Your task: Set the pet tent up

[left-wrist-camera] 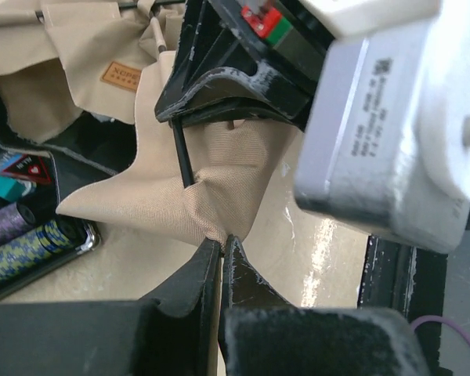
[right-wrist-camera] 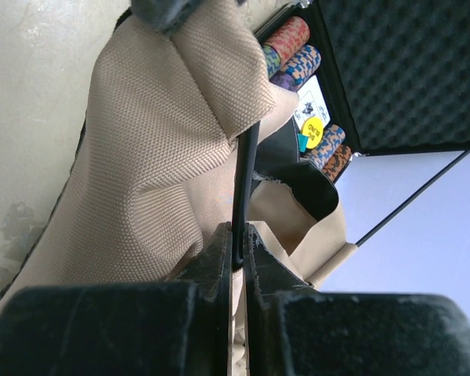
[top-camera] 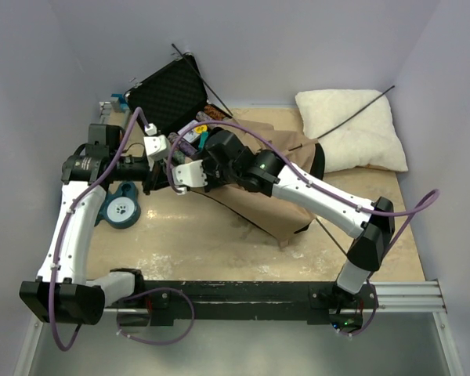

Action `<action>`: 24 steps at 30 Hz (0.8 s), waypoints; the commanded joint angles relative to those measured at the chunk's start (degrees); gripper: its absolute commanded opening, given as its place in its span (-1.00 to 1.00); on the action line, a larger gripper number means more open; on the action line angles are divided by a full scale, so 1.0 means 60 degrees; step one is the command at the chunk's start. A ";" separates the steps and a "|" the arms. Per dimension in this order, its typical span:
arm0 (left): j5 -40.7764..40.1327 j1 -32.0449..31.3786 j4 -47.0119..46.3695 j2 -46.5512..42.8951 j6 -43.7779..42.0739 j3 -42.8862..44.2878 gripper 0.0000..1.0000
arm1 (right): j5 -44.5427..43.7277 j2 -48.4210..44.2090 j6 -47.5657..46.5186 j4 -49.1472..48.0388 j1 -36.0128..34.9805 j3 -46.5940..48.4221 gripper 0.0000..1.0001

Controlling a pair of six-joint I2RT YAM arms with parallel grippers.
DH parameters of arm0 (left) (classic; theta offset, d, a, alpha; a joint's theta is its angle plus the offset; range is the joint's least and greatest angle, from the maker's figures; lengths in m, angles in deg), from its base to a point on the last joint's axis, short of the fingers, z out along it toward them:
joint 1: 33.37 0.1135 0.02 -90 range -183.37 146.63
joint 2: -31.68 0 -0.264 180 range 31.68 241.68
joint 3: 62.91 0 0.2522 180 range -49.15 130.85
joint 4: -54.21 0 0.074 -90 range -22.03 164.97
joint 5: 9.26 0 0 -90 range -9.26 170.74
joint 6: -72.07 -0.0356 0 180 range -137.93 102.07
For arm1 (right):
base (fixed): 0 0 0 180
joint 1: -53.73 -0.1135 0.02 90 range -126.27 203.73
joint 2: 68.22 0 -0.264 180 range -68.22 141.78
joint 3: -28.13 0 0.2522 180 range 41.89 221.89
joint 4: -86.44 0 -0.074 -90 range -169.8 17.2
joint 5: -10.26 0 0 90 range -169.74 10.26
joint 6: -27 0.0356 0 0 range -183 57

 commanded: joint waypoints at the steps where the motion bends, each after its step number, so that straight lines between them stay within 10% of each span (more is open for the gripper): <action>1: -0.0215 -0.0099 -0.0300 0.0156 0.0769 0.0492 -1.00 | -0.0444 -0.0424 -0.0455 -0.0386 -0.0008 -0.0309 -1.00; 24: -0.0069 -0.0450 -0.2847 -0.0107 0.3082 -0.0840 -0.72 | 0.0039 -0.0248 -0.0133 -0.0503 -0.0403 -0.0003 -1.00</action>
